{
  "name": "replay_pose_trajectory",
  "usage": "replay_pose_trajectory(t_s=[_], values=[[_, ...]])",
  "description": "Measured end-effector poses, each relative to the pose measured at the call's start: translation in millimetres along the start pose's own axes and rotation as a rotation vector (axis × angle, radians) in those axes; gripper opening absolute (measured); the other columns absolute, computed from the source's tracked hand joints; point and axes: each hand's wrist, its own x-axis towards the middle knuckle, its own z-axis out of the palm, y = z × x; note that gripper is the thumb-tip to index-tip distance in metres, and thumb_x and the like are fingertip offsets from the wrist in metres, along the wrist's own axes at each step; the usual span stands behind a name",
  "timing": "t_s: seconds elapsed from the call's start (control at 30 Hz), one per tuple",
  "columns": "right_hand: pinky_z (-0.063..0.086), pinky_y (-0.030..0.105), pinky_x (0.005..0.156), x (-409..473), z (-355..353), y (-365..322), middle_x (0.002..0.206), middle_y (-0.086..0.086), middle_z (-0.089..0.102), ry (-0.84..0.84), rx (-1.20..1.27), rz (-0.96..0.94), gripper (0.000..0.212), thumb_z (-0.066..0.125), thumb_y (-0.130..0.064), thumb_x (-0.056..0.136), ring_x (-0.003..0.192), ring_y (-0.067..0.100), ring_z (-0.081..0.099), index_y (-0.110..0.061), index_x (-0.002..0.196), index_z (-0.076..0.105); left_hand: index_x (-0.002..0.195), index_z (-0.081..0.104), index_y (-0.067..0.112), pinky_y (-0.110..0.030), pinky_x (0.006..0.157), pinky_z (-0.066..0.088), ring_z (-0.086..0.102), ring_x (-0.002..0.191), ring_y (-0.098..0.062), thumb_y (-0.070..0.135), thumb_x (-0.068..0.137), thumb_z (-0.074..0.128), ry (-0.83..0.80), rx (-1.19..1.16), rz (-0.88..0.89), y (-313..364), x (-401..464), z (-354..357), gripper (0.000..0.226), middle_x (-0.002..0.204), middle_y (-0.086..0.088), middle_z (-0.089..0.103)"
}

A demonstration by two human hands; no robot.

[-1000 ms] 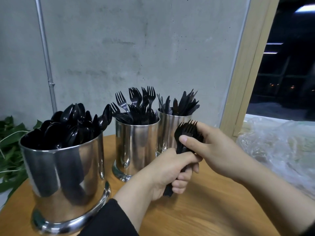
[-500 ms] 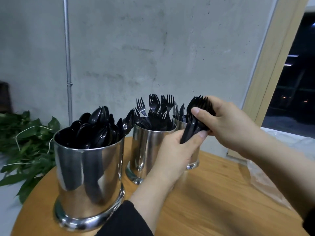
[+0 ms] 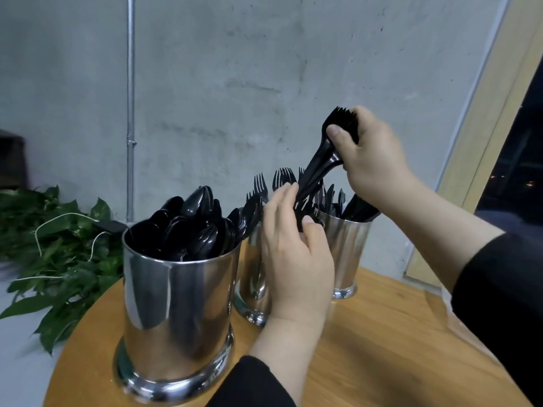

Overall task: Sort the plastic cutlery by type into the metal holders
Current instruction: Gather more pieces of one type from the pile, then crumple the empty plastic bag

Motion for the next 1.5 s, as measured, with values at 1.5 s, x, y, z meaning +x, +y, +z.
replay_pose_trajectory(t_s=[1.5], values=[[0.042,0.014,0.087,-135.8,-65.8,56.8,0.113,-0.012,0.06,0.011,-0.085,0.024,0.038,0.044,-0.046,0.102,0.105,0.0,0.056,-0.02,0.123,0.063,0.125,0.064,0.007,-0.024,0.112,0.039,0.053,0.128,-0.011,0.008,0.096,0.048,-0.166,0.02,0.296,14.6,-33.0,13.9,0.032,0.131,-0.002,0.059]])
